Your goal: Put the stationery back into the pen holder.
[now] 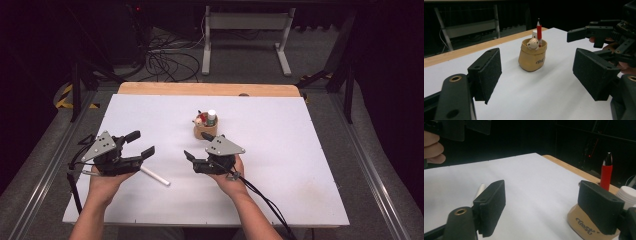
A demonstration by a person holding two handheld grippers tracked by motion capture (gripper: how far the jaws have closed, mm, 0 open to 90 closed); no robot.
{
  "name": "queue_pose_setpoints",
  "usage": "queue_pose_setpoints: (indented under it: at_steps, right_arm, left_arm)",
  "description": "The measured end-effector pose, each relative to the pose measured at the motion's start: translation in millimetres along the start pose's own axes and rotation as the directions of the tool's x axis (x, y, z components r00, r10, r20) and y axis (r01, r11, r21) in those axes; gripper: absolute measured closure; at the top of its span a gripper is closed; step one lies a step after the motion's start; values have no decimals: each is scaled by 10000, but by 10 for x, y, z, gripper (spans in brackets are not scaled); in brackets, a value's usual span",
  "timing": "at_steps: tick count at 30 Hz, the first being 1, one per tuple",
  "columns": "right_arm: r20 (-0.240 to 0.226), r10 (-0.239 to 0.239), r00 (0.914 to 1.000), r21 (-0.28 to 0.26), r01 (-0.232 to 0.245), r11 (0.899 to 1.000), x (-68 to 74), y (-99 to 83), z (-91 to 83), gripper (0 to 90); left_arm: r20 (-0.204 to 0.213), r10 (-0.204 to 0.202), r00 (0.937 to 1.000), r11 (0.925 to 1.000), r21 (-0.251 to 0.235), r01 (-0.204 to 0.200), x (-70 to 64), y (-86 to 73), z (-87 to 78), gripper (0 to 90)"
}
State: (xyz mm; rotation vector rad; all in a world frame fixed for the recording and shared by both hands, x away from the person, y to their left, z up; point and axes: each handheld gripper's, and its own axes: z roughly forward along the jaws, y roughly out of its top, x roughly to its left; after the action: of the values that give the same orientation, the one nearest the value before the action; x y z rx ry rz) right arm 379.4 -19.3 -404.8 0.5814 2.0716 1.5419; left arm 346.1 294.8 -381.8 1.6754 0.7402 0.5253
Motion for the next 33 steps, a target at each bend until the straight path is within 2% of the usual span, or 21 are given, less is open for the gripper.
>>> queue_pose_setpoints:
  at_steps: [22,33]
  right_arm:
    - [-216,-179,9996,218,183,9996,170,3,8,215]
    - [-694,-132,9975,610,175,9980,289,-25,90,215]
  left_arm:
    - [-57,-18,10000,9997,-261,17,116,88,58,229]
    - [-124,-49,9999,9995,-309,45,156,103,71,224]
